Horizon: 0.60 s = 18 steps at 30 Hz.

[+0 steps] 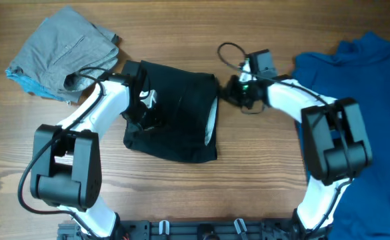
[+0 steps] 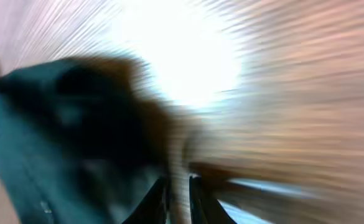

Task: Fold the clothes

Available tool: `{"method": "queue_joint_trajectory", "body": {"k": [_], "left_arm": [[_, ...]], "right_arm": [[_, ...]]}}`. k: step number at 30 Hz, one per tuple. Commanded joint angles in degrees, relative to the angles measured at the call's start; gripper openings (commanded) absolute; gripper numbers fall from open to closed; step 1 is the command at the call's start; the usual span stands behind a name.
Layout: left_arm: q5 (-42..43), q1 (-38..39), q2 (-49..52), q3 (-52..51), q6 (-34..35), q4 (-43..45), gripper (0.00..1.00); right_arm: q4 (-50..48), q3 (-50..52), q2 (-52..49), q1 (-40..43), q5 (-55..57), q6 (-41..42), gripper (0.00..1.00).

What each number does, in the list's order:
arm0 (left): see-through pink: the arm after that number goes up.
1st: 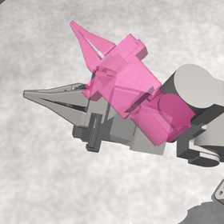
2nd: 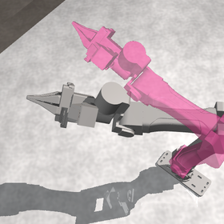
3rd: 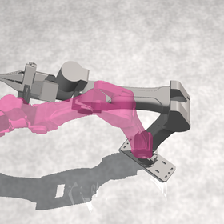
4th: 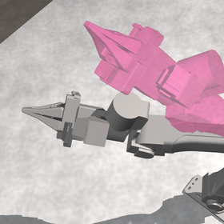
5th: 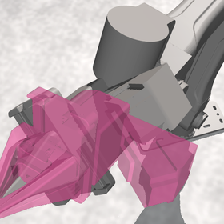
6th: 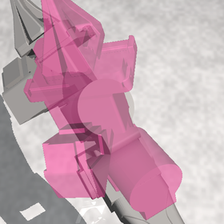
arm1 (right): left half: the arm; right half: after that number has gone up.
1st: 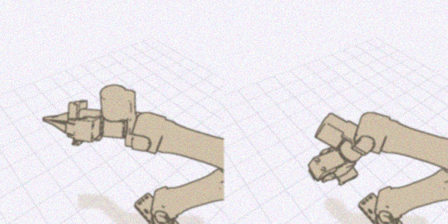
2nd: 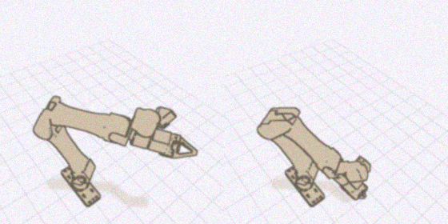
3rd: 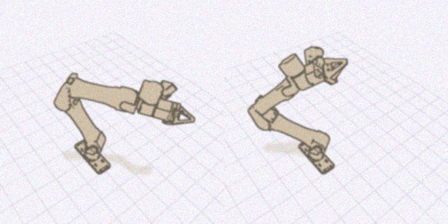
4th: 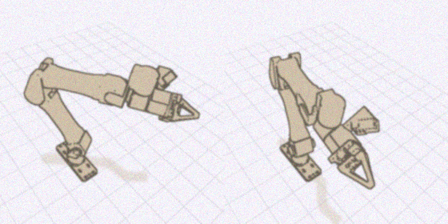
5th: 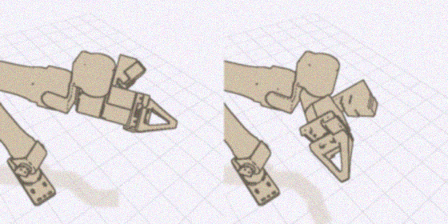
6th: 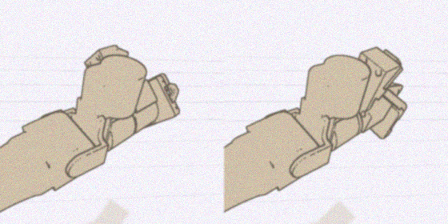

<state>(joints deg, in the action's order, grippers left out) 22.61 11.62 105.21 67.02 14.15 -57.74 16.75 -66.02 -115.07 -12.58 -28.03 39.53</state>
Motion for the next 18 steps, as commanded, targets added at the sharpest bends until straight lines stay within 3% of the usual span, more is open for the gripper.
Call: {"method": "queue_joint_trajectory", "body": {"k": [1,3,4,7,10,11,12,13,15,18], "left_arm": [[-9.07,-0.48,-0.17,-1.18,-0.35,1.97,0.27],[-10.97,-0.5,-0.07,-4.59,-0.26,13.57,0.15],[-10.97,-0.5,0.13,-6.69,-0.26,21.16,0.14],[-10.88,-0.55,0.48,-6.86,-0.26,28.59,0.11],[-10.05,-0.55,-1.09,-1.18,-0.7,18.32,0.17],[-10.05,-0.55,-1.97,1.18,-1.62,13.2,0.3],[-10.1,-0.55,-4.48,5.44,-2.01,2.14,0.51],[-10.08,-0.55,-5.68,6.12,-1.95,-0.83,0.56],[-10.1,-0.48,-7.43,6.12,-1.75,-4.87,0.6],[-11.19,-0.5,-6.95,1.86,0.74,-5.27,0.51]], "right_arm": [[3.72,0.09,6.73,4.11,2.75,-6.93,0.14],[3.85,0.09,11.58,4.94,2.51,-15.06,0.15],[3.76,0.09,13.88,4.9,2.23,-18.69,0.15],[2.62,0.09,16.09,2.93,1.05,-20.68,0.14],[0.04,0.09,13.99,0.22,1.22,-19.78,0.15],[-1.84,0.09,12.72,-0.94,1.22,-18.38,0.15],[-6.47,0.09,9.77,-3.3,0.76,-15.96,0.15],[-8.39,0.09,8.61,-4.44,-0.07,-15.76,0.15],[-11.32,0.09,5.44,-7.21,-0.28,-15.72,0.15],[-8.55,0.09,0.7,-7.34,1.62,-8.28,0.13]]}}
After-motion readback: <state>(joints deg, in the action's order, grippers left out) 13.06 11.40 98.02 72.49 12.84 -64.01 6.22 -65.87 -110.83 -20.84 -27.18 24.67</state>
